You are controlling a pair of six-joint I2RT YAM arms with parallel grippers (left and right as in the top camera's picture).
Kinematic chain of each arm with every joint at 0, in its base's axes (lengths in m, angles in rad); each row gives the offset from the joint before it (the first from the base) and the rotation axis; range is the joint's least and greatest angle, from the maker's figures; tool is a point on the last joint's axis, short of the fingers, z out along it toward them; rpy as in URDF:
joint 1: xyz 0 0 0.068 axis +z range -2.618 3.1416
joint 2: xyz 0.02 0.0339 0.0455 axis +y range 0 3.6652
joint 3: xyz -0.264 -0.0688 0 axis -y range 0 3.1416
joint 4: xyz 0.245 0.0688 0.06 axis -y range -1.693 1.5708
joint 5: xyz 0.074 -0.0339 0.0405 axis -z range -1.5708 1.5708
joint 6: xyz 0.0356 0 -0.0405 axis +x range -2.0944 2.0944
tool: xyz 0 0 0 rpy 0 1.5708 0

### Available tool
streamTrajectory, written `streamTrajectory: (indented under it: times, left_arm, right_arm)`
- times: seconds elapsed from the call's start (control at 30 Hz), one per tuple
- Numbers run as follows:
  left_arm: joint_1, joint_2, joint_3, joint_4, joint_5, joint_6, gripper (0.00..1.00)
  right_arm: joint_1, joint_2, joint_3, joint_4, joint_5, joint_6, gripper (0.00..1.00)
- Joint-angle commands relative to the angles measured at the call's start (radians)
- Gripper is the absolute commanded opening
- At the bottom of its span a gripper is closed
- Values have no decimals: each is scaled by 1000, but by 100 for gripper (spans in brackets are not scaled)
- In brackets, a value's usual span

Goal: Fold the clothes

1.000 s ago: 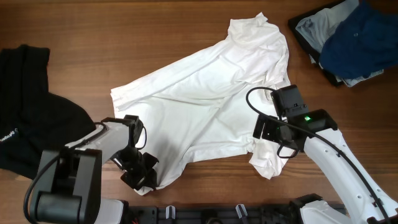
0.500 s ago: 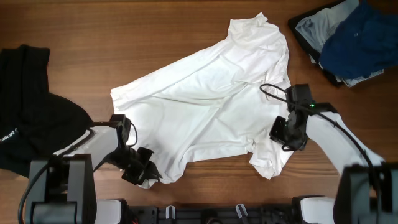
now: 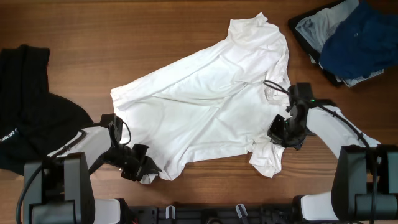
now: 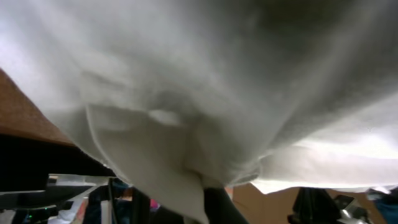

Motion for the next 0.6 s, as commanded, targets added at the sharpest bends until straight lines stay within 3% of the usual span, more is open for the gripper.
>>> streamTrajectory:
  times: [0.0,0.27,0.57]
  left_arm:
    - [64,59,-33,94,-162,18,4]
    - [173,59,-32,113,-175,56,4]
    - [212,59,-33,76,-222,75,4]
  right_arm:
    - [-117,45,-27,27,61,24,4]
    - [-414,45,-11,9,71,17,4]
    - [-443,44,-11,-2,121,51,4]
